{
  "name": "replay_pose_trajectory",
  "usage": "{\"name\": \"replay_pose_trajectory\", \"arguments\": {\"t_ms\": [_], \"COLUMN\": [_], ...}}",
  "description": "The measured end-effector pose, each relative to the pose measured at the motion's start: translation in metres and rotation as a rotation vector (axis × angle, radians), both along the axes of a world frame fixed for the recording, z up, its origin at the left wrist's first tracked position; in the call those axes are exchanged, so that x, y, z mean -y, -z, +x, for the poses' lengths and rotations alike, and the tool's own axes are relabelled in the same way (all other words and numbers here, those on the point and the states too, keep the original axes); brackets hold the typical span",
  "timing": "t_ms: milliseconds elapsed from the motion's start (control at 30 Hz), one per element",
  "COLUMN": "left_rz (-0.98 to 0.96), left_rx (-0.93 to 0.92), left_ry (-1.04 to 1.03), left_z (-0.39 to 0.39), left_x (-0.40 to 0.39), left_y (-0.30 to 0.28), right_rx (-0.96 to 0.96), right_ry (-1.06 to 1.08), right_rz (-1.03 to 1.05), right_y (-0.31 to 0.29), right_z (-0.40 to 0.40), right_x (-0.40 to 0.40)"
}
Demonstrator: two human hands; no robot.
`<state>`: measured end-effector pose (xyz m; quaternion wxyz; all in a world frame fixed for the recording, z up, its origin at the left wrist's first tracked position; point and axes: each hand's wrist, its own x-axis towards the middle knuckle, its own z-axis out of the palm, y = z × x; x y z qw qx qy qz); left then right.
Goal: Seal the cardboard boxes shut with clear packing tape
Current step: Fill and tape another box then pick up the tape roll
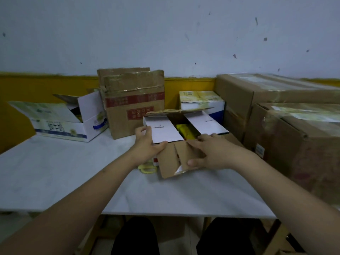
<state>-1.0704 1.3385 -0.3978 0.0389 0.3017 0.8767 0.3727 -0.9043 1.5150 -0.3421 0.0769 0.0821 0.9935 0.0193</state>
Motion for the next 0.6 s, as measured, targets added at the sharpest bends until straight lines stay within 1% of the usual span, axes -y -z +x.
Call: {"name": "replay_pose_trajectory", "arguments": {"t_ms": [100,133,200,233,267,333,367,467,533,600], "left_rz": [0.061,0.074,0.133,0.167,0.191,0.182,0.193,0.271,0.323,0.332], "left_rx": [0.083,0.11,0.15,0.153,0.131,0.105,0.126,0.187,0.208,0.153], "left_ry": [-0.008,-0.017,-0.031,-0.025,-0.007,0.009,0.011,0.07,0.088,0.1], "left_z": [-0.004,-0.001,0.0,0.002,0.0,-0.001,-0.004,-0.008,-0.01,-0.002], "left_x": [-0.006,-0.007,-0.007,-0.006,-0.005,-0.003,-0.002,0.002,0.001,-0.001], "left_y": [-0.001,0.001,0.012,0.015,0.021,0.027,0.027,0.018,0.014,0.004], "right_rx": [-0.062,-0.035,0.056,0.058,-0.001,-0.204,-0.284,-0.402,-0.486,-0.599], "right_ry": [0.065,0.097,0.163,0.183,0.185,0.185,0.191,0.229,0.232,0.183], "right_rz": [0.001,-0.04,-0.204,-0.276,-0.32,-0.388,-0.424,-0.575,-0.734,-0.945], "right_y": [-0.011,-0.01,-0.006,-0.004,-0.003,-0.003,-0.004,0.0,0.003,-0.001], "right_z": [-0.035,-0.048,-0.069,-0.076,-0.083,-0.093,-0.095,-0.096,-0.096,-0.097], "right_x": [-0.002,-0.002,0.005,0.008,0.009,0.007,0.006,0.007,0.01,0.019]}}
